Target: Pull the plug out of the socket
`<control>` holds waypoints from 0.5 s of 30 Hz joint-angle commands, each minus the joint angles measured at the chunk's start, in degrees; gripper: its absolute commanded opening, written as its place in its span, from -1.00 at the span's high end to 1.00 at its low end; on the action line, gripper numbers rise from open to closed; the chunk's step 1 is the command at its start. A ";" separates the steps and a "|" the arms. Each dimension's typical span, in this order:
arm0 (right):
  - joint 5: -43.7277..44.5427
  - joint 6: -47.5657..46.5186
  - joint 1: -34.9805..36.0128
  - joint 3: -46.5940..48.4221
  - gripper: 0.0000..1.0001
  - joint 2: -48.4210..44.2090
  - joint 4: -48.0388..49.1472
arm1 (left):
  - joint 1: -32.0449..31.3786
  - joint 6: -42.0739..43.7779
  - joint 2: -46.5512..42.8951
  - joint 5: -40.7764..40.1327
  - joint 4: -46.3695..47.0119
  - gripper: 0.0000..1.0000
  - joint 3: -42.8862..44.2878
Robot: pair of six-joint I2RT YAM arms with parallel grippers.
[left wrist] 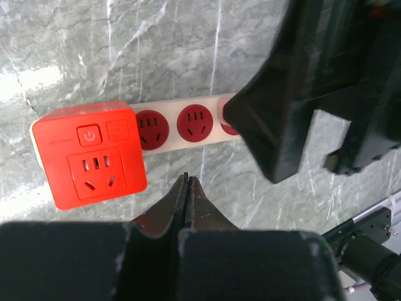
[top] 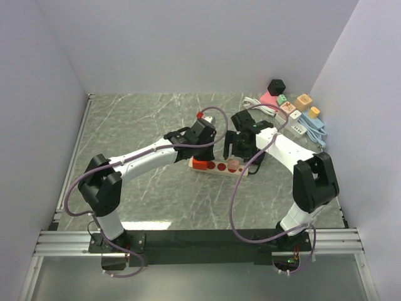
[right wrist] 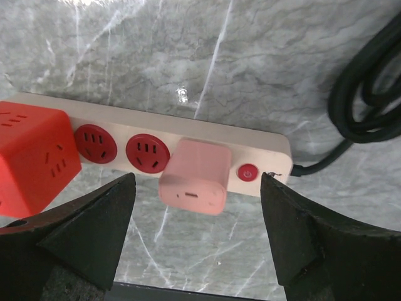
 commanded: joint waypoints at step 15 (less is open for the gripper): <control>-0.18 1.83 1.40 -0.71 1.00 -0.34 0.89 | -1.04 -2.64 7.40 1.07 6.94 0.99 0.69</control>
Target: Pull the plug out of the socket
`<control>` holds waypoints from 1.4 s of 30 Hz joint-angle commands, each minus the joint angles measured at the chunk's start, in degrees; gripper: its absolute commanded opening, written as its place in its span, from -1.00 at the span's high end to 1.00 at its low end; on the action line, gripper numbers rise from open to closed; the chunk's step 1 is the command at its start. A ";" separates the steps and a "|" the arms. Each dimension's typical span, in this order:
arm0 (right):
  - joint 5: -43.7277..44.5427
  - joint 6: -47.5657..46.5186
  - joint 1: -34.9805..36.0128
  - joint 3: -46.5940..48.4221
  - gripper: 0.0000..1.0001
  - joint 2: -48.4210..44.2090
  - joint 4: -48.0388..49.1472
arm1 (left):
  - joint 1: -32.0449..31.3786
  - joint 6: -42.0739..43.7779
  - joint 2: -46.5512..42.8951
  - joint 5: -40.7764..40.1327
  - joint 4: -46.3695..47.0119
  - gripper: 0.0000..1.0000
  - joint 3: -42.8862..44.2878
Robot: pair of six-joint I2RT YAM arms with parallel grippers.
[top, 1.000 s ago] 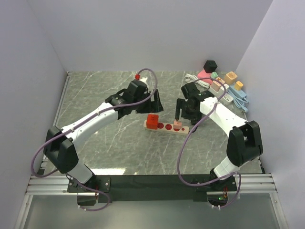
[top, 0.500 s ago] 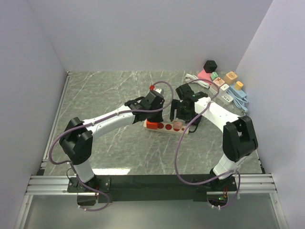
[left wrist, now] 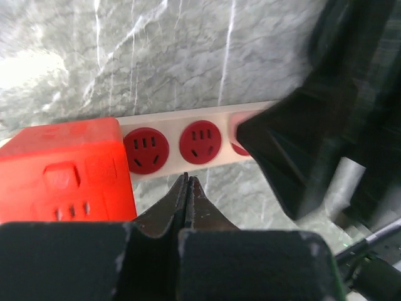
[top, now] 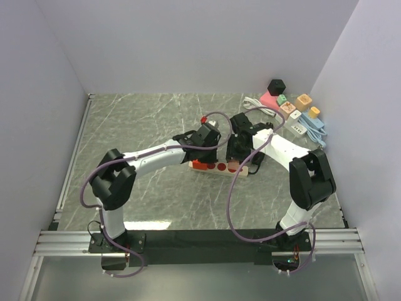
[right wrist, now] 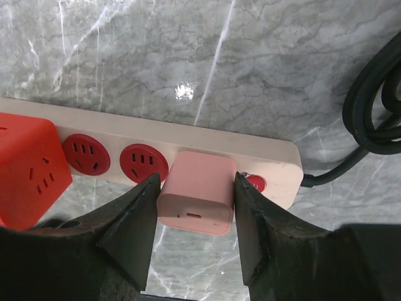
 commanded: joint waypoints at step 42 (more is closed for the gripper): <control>-24.21 -2.42 -8.07 2.75 1.00 -3.70 -3.36 | -4.38 -4.06 18.20 -3.52 0.04 0.99 4.58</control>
